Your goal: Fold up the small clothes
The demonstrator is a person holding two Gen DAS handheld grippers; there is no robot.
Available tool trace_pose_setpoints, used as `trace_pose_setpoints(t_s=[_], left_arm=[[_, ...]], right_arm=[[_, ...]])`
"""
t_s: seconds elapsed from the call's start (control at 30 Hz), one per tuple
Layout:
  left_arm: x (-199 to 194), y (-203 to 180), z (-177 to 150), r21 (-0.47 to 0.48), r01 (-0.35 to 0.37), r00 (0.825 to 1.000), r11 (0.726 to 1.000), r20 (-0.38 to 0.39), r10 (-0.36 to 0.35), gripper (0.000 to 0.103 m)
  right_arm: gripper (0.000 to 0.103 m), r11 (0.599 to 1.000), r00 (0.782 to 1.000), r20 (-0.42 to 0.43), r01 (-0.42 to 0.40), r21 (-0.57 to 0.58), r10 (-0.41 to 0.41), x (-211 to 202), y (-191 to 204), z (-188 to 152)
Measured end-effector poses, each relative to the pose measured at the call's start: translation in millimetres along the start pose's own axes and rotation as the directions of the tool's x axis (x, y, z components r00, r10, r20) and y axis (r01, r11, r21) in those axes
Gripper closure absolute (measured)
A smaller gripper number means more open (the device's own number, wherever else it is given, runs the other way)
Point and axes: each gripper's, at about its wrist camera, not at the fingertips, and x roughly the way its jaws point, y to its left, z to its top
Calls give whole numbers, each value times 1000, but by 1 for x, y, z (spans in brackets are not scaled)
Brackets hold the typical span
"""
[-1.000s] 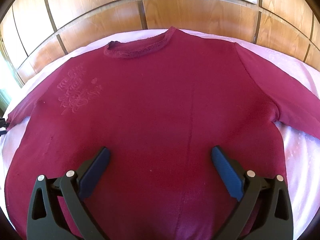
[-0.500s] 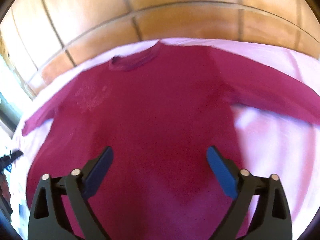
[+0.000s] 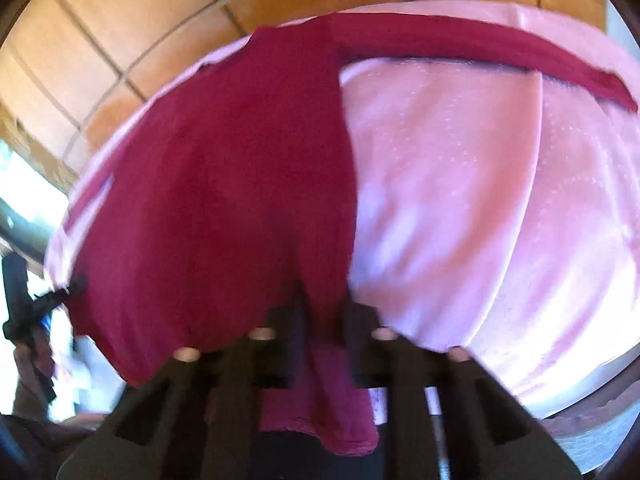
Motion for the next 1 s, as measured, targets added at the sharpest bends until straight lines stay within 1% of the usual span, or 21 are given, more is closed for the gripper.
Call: trace_pose_setpoints(t_s=[0.1,0.17,0.2,0.27,0.37,0.4,0.43,0.47,0.5,0.53,0.57,0.6,0.63,0.7,0.77,0.83,0.93,0.97,1.0], left_arm=[[-8,-1,0,25,-26,1000,999,2,26,95],[-11,4,-7,31,-38,999,999,-5,38,95],[-11,7,-9,31,-42,999,999,-15,42,95],[-7,5,-10,44,-73,997,996,-31,74,95],[-13,-4,-8,81,-125,992,989,-25,127,94],[-19,-10,-6,104,-166,986,981,9,166,87],[-24,-14,-4,124,-193,981,973,36,190,76],[-30,-19,-1,140,-219,975,966,65,211,69],[-36,-25,3,150,-244,967,958,107,230,57],[-41,-30,7,154,-259,960,953,147,237,53],[-43,-39,14,163,-273,952,948,186,242,53],[-42,-45,18,180,-284,947,942,203,247,53],[-39,-53,22,200,-304,940,931,218,260,53],[-27,-74,33,242,-357,920,902,257,296,53],[-15,-87,39,270,-367,918,890,261,299,52],[1,-100,47,281,-379,914,882,261,310,51],[12,-114,52,283,-372,915,884,273,297,51],[15,-117,54,281,-365,917,888,272,291,51],[18,-121,56,281,-355,921,891,269,282,51]], right_arm=[[97,998,1000,20,5,-70,-4,-19,6,0],[97,994,1000,11,16,-106,-15,-25,5,-4],[97,993,1000,-10,22,-113,-23,-22,2,-7],[97,994,998,-51,38,-104,-44,-9,-5,-13],[96,999,999,-52,7,-47,-9,-5,-10,-10],[91,999,999,-54,-6,-35,4,-5,-12,-8],[91,999,999,-53,-8,-33,7,-6,-13,-7],[82,999,998,-55,-14,-34,12,-6,-14,-6],[73,999,998,-58,-24,-32,22,-7,-16,-5],[70,999,998,-56,-20,-32,18,-8,-16,-4],[64,999,999,-49,-5,-35,4,-11,-16,-1],[55,999,1000,-28,9,-38,-10,-17,-17,2],[53,999,1000,-1,22,-33,-22,-26,-18,5],[46,999,998,55,44,-15,-43,-39,-21,15],[42,999,994,103,40,14,-42,-49,-23,24],[42,1000,991,137,2,24,-5,-52,-13,33],[40,999,987,157,-45,-2,45,-39,16,48],[35,998,986,154,-64,-12,65,-33,25,51],[33,997,986,148,-71,-34,75,-24,35,55]])
